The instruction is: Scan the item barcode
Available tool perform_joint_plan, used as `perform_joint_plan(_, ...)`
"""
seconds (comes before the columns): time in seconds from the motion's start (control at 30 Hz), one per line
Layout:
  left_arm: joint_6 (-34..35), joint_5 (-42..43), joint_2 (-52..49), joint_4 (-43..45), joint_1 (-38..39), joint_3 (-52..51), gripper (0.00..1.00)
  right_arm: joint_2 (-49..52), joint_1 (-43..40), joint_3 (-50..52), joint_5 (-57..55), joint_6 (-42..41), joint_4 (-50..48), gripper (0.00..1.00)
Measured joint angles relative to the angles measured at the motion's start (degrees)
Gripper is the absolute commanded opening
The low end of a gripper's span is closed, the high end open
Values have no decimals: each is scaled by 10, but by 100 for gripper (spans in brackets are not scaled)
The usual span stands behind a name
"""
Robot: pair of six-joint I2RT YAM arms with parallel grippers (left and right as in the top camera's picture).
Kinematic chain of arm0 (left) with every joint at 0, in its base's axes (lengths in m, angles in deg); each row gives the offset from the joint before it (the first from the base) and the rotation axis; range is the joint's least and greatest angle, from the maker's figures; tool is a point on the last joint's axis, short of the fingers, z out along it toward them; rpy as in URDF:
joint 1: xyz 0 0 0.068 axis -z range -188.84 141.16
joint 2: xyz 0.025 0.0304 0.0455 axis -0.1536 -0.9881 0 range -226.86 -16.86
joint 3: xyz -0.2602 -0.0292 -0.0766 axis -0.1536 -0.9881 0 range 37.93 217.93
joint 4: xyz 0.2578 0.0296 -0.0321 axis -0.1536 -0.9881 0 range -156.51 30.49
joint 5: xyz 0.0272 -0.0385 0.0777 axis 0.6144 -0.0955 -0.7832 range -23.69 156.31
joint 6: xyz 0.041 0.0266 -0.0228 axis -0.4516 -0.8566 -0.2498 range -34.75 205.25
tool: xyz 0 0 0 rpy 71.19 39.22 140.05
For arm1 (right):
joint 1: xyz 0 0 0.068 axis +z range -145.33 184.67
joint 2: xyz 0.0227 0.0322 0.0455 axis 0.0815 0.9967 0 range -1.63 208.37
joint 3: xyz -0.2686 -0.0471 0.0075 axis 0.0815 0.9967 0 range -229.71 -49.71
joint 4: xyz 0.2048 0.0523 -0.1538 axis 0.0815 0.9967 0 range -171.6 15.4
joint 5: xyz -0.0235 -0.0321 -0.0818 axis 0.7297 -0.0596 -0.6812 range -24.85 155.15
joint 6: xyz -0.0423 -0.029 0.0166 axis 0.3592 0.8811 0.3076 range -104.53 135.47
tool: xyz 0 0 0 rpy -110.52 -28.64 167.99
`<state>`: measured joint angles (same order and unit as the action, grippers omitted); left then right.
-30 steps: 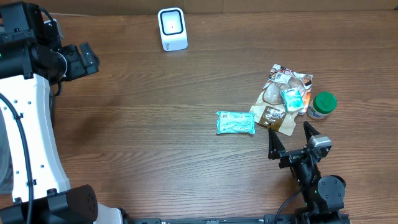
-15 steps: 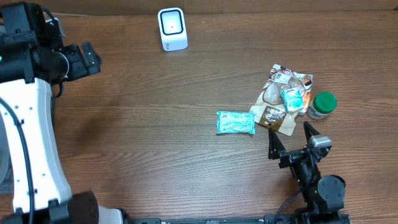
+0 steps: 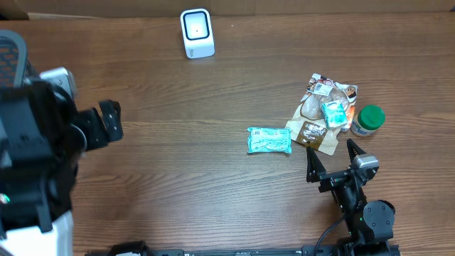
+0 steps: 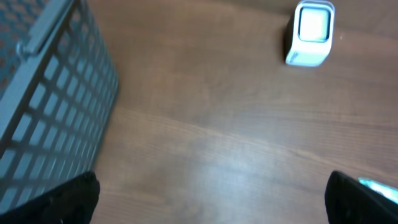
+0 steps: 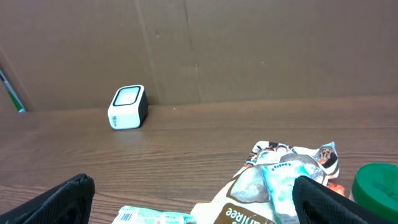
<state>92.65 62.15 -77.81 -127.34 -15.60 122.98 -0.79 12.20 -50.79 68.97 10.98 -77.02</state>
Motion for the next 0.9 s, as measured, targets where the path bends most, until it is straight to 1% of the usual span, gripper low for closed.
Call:
perform_joint_plan(0.07, -2, -7, 41, 66, 10, -60, 100, 0, 0, 0, 1, 0, 0, 100)
perform_joint_plan(0.13, -3, -8, 96, 154, 19, -136, 100, 0, 0, 0, 1, 0, 0, 100)
perform_joint_plan(0.27, -6, 6, 201, 310, 22, -275, 99, 0, 0, 0, 3, 0, 0, 100)
perform_joint_plan(0.3, -12, 16, 229, 369, 22, -320, 99, 0, 0, 0, 2, 0, 0, 100)
perform_joint_plan(0.4, -21, 37, 289, 480, 22, -424, 99, 0, 0, 0, 2, 0, 0, 100)
perform_joint_plan(0.57, -37, 57, 384, 635, 31, -599, 100, 0, 0, 0, 3, 0, 0, 100)
perform_joint_plan(0.63, -49, 61, 422, 674, 38, -653, 100, 0, 0, 0, 3, 0, 0, 100)
perform_joint_plan(0.73, -81, 65, 480, 702, 48, -721, 100, 0, 0, 0, 3, 0, 0, 100)
perform_joint_plan(0.9, -137, 68, 569, 706, 53, -796, 99, 0, 0, 0, 2, 0, 0, 100)
